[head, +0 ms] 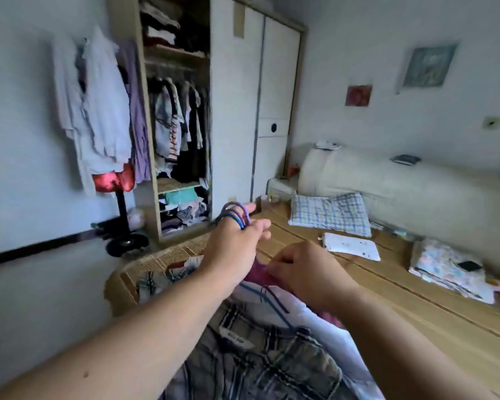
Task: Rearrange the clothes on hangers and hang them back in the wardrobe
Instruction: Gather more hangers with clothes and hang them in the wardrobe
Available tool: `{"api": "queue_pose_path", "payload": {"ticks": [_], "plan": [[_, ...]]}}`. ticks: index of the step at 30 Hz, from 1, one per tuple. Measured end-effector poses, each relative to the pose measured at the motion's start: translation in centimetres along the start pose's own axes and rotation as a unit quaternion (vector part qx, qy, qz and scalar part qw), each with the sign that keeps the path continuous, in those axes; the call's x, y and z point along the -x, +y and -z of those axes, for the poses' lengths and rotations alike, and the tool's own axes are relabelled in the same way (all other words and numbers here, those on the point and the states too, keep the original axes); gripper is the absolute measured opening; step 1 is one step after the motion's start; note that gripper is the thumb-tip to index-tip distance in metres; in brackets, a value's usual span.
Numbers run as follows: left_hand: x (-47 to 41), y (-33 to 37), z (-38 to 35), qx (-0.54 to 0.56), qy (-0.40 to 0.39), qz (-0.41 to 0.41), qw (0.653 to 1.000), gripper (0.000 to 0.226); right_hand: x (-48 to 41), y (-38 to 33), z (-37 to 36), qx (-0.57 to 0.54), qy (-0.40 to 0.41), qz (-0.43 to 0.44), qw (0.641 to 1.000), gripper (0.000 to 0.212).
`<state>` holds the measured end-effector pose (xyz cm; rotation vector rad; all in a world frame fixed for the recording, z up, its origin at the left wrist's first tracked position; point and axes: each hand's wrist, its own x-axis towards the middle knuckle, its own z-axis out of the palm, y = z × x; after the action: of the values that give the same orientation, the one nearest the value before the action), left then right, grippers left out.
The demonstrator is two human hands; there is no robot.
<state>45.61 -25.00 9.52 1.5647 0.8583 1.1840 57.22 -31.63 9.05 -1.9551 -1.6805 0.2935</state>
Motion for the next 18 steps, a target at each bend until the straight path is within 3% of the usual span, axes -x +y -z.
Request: {"api": "queue_pose_path", "payload": {"ticks": [4, 7, 9, 12, 15, 18], "plan": [[-4.2, 3.9, 6.6, 0.089, 0.061, -0.009, 0.994, 0.021, -5.2, -6.6, 0.5, 0.026, 0.031, 0.104, 0.994, 0.029], [-7.5, 4.6, 12.1, 0.089, 0.105, -0.023, 0.99, 0.025, -9.2, -9.5, -1.3, 0.047, 0.084, 0.193, 0.976, 0.024], [-9.8, 4.1, 16.1, 0.089, 0.138, -0.036, 0.986, 0.025, -12.4, -10.9, -3.5, 0.084, 0.095, 0.244, 0.962, 0.036], [-13.7, 2.5, 21.9, 0.102, 0.169, -0.043, 0.979, 0.025, -17.3, -13.9, -7.2, 0.079, 0.026, 0.241, 0.967, 0.06], [-18.1, 0.3, 27.6, 0.106, 0.188, -0.04, 0.976, 0.024, -22.3, -18.9, -11.4, 0.035, -0.096, 0.24, 0.965, 0.044], [-22.3, -1.1, 32.8, 0.115, 0.181, -0.044, 0.976, 0.022, -27.6, -23.6, -15.4, 0.113, -0.115, 0.262, 0.951, 0.03]]}}
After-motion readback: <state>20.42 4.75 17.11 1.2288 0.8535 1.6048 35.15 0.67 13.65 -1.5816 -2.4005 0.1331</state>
